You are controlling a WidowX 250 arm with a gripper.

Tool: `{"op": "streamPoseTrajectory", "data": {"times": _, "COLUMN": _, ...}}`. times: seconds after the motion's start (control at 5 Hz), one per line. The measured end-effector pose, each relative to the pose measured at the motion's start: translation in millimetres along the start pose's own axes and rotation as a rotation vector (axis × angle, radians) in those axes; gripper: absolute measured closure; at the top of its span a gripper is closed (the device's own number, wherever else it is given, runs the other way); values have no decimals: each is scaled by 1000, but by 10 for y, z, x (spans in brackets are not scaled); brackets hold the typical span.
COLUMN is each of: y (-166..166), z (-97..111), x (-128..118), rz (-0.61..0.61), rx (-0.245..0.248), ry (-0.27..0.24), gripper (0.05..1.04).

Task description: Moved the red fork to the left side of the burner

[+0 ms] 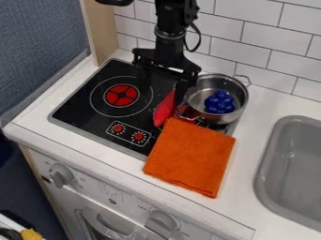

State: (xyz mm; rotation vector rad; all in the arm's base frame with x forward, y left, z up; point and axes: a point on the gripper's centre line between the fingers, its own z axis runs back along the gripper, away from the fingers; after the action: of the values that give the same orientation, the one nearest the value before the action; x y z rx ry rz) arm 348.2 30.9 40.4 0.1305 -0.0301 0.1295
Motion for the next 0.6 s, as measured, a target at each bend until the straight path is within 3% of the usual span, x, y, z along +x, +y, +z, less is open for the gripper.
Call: {"op": "streamPoseTrajectory", "data": {"times": 0.6, "y": -59, "z": -216, "x": -25, "rz": 7, "rx": -15, "ry": 49, "gripper": 84}}
